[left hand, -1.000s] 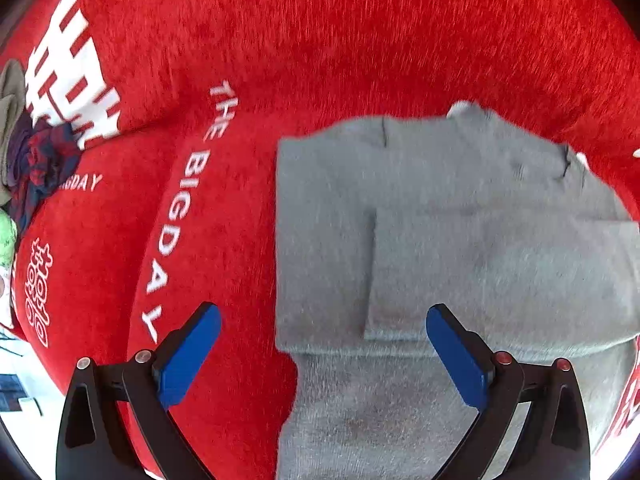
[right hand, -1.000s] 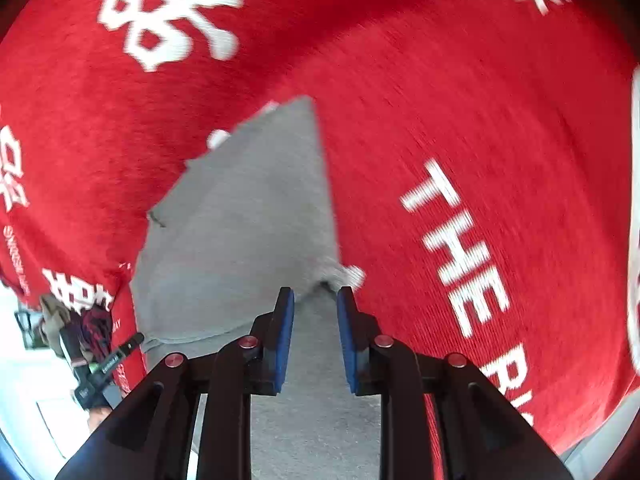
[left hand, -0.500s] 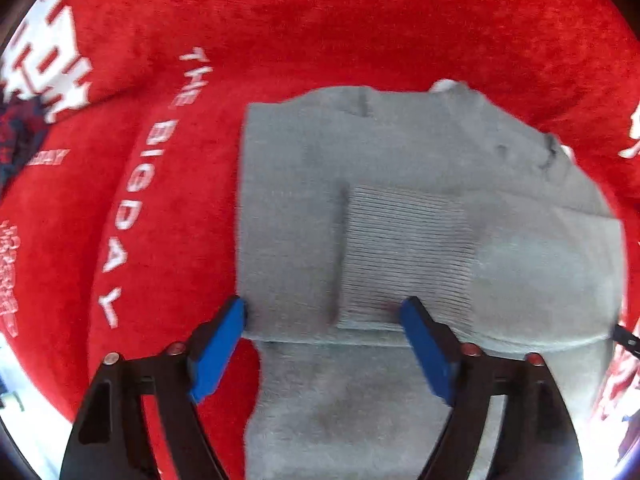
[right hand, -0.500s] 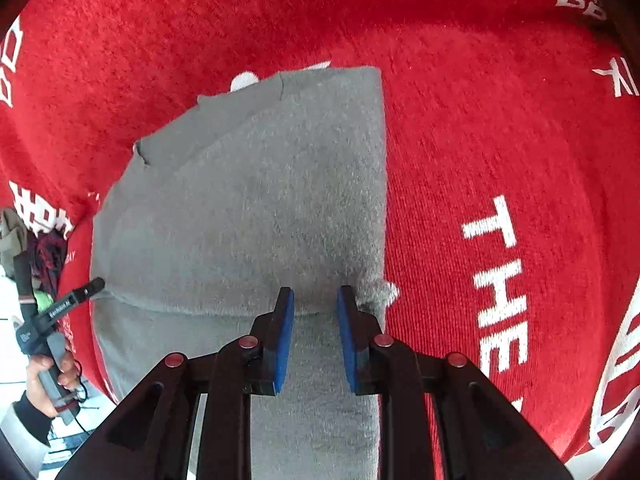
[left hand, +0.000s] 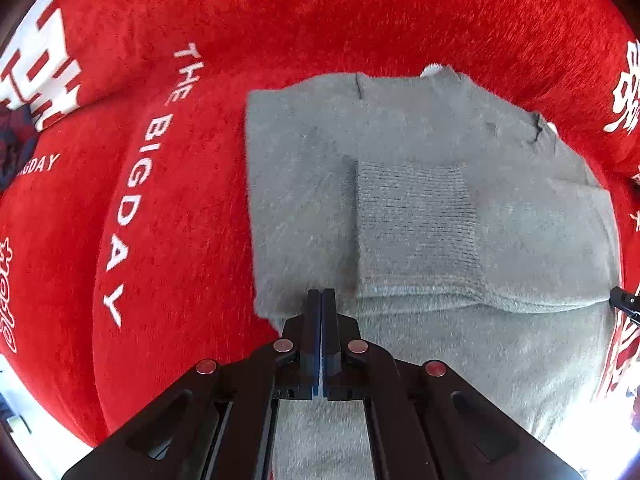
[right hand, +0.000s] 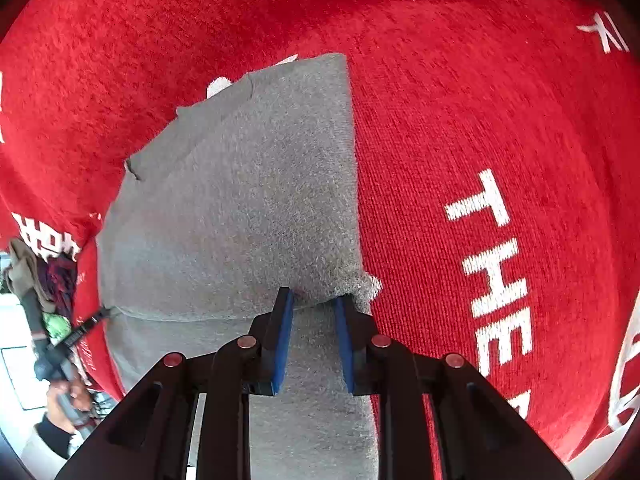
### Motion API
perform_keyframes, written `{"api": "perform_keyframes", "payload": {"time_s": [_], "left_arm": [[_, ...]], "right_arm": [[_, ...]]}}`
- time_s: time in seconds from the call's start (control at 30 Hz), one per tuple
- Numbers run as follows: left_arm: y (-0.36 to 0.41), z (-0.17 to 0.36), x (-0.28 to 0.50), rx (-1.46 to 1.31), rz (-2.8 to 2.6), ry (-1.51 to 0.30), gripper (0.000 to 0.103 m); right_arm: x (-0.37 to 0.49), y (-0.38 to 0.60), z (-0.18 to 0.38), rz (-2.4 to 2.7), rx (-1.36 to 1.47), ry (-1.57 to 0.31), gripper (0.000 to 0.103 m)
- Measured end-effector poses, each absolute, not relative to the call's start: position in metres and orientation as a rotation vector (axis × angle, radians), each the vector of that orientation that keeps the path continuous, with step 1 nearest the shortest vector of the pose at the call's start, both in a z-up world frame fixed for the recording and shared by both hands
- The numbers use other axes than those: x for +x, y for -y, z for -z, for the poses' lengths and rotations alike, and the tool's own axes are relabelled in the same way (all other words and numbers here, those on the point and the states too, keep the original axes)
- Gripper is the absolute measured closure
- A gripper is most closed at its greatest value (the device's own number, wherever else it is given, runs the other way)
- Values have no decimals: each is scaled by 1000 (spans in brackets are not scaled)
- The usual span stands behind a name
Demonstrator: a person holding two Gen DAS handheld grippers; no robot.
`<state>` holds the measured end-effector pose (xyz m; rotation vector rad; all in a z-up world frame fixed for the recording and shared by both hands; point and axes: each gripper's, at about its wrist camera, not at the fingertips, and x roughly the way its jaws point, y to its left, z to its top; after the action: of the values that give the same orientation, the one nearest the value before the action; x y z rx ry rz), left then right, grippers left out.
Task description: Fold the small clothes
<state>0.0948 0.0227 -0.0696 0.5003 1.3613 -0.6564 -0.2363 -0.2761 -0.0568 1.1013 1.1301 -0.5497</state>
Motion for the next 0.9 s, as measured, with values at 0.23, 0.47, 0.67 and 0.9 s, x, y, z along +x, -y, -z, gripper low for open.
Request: {"api": "perform_keyframes", "payload": {"time_s": [0.23,0.47,0.67,0.9], "left_arm": [[-30,50,73,534,613,-1344,102],[-33,44,54,560,600,-1383,102],[-39,43,41,556,580,-1410,18],[-32,43,40,612,574,-1356,1]], "right_arm": [[-242,258,37,576,1077,-1157,59],[-232,226,11,515,1067,-1151,32],[-222,201,2,471,1068,-1151,23],[-217,182,3,452,1048,-1173,22]]}}
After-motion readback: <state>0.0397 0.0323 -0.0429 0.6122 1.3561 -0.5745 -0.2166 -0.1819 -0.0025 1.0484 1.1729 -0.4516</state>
